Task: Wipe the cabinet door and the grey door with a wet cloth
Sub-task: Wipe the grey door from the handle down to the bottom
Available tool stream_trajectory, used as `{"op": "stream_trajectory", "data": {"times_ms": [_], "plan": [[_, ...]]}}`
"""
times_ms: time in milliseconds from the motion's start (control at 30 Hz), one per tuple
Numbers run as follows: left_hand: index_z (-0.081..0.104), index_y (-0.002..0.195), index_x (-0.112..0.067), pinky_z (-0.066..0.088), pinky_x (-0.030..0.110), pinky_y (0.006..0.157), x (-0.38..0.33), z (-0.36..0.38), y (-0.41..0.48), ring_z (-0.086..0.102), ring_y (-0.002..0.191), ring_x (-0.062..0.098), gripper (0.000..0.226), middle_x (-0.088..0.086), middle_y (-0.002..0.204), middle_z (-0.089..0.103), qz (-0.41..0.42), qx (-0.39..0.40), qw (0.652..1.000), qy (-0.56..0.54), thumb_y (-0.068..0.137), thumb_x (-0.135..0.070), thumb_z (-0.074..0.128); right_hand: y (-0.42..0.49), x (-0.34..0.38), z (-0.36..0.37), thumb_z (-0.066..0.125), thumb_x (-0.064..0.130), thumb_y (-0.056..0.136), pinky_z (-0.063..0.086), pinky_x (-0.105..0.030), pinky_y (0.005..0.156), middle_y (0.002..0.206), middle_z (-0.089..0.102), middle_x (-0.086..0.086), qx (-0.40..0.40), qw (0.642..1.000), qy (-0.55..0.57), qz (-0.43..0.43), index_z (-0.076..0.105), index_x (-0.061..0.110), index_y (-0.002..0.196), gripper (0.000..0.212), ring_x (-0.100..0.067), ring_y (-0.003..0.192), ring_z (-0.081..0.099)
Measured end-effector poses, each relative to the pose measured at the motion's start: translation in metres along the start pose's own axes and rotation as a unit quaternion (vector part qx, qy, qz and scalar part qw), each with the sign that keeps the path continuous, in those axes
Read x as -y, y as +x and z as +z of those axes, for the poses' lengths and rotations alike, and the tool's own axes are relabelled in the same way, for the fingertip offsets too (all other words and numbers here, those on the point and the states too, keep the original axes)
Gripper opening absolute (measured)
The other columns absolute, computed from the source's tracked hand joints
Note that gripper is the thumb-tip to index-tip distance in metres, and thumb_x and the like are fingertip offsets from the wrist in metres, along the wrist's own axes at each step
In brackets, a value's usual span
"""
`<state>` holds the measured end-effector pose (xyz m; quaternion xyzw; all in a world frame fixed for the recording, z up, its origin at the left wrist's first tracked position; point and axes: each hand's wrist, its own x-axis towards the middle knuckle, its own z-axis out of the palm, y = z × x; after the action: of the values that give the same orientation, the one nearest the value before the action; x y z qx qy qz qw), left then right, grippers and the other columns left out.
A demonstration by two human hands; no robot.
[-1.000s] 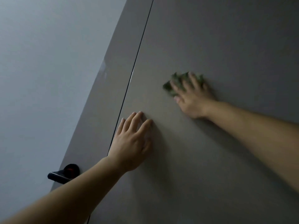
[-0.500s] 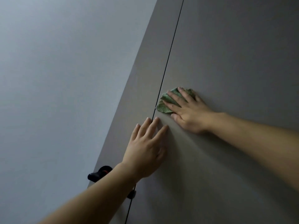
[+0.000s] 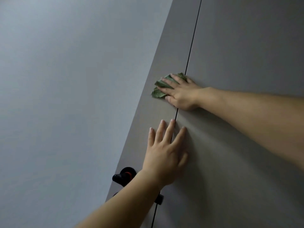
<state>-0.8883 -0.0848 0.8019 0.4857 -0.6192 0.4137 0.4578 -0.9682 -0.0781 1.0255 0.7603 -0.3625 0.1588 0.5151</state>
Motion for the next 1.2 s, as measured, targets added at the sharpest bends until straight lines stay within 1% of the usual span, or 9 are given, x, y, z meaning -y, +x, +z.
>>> {"op": "stream_trajectory", "data": {"times_ms": [100,300,467,667,800,1000,1067,1133,1200], "plan": [[0.009,0.163,-0.034,-0.006,0.061,0.124,-0.001,0.000,-0.001,-0.010,0.158,0.035,0.071,0.005,0.173,-0.001,0.003,-0.002,1.000,-0.003,0.100,-0.057,0.032,0.021,0.016,-0.007,0.017,0.050,0.107,-0.010,-0.053,0.122,0.169,-0.019,0.006,-0.019,0.998,0.009,0.060,-0.001,0.040,0.161,0.058,-0.026,0.154,-0.021],[0.011,0.163,-0.034,-0.005,0.060,0.125,0.001,-0.002,0.000,-0.010,0.158,0.034,0.072,0.006,0.173,-0.001,0.002,0.009,1.000,0.000,0.097,-0.059,0.025,0.014,0.032,-0.002,0.025,0.044,0.108,-0.009,-0.050,0.124,0.169,-0.014,0.012,0.025,0.997,-0.003,-0.072,0.011,0.043,0.160,0.054,-0.020,0.155,-0.017],[0.016,0.163,-0.031,-0.002,0.061,0.125,0.003,-0.004,-0.002,-0.006,0.158,0.033,0.076,0.006,0.172,0.004,-0.001,0.017,1.000,-0.012,0.093,-0.060,0.023,-0.048,-0.037,0.002,0.023,0.050,0.107,-0.005,-0.052,0.123,0.168,-0.018,0.013,0.004,1.000,0.018,0.025,0.003,0.046,0.159,0.056,-0.019,0.155,-0.020],[0.020,0.162,-0.029,0.002,0.062,0.125,0.001,-0.004,-0.003,-0.002,0.158,0.035,0.075,0.009,0.171,0.009,-0.003,0.015,1.000,-0.022,0.093,-0.058,0.027,-0.137,-0.049,0.037,-0.009,0.068,0.079,-0.006,-0.044,0.122,0.155,-0.035,0.025,0.056,0.996,-0.030,-0.060,-0.012,0.054,0.151,0.073,-0.014,0.151,-0.028],[0.011,0.163,-0.030,0.001,0.061,0.125,-0.005,-0.009,-0.006,-0.009,0.158,0.032,0.072,0.006,0.172,0.000,-0.019,0.039,0.999,-0.007,0.097,-0.054,0.030,-0.142,-0.079,0.024,0.002,0.067,0.090,0.000,-0.053,0.123,0.164,-0.026,0.018,0.013,0.996,0.012,0.088,-0.015,0.050,0.153,0.067,-0.015,0.153,-0.024],[0.006,0.163,-0.030,-0.002,0.062,0.125,-0.048,-0.008,-0.009,-0.013,0.157,0.034,0.071,0.010,0.172,-0.005,-0.045,0.055,0.997,-0.030,0.101,-0.053,0.033,-0.204,-0.074,0.056,-0.011,0.069,0.080,0.005,-0.050,0.123,0.159,-0.032,0.023,0.037,0.999,-0.016,0.001,-0.014,0.049,0.150,0.073,-0.011,0.150,-0.030],[0.002,0.163,-0.031,-0.005,0.063,0.124,-0.065,-0.005,-0.011,-0.016,0.156,0.035,0.072,0.011,0.171,-0.009,-0.038,0.060,0.997,-0.027,0.102,-0.054,0.033,-0.203,-0.099,0.046,-0.011,0.069,0.077,0.007,-0.051,0.123,0.162,-0.027,0.021,0.021,0.997,-0.013,0.071,-0.011,0.049,0.154,0.079,-0.013,0.153,-0.023],[-0.001,0.163,-0.033,-0.008,0.063,0.123,-0.080,-0.002,-0.013,-0.020,0.155,0.035,0.073,0.011,0.171,-0.012,-0.043,0.066,0.996,-0.033,0.102,-0.055,0.032,-0.201,-0.115,0.040,-0.006,0.067,0.078,0.008,-0.054,0.123,0.170,-0.011,0.010,-0.010,0.987,0.014,0.159,-0.004,0.044,0.159,0.084,-0.019,0.156,-0.014],[0.000,0.163,-0.033,-0.009,0.063,0.123,-0.091,0.002,-0.017,-0.020,0.156,0.034,0.073,0.011,0.171,-0.012,-0.040,0.064,0.996,-0.043,0.101,-0.055,0.032,-0.212,-0.106,0.048,0.001,0.064,0.083,0.009,-0.057,0.122,0.171,-0.001,0.003,-0.013,0.986,0.015,0.168,-0.001,0.040,0.160,0.080,-0.024,0.156,-0.009]]}}
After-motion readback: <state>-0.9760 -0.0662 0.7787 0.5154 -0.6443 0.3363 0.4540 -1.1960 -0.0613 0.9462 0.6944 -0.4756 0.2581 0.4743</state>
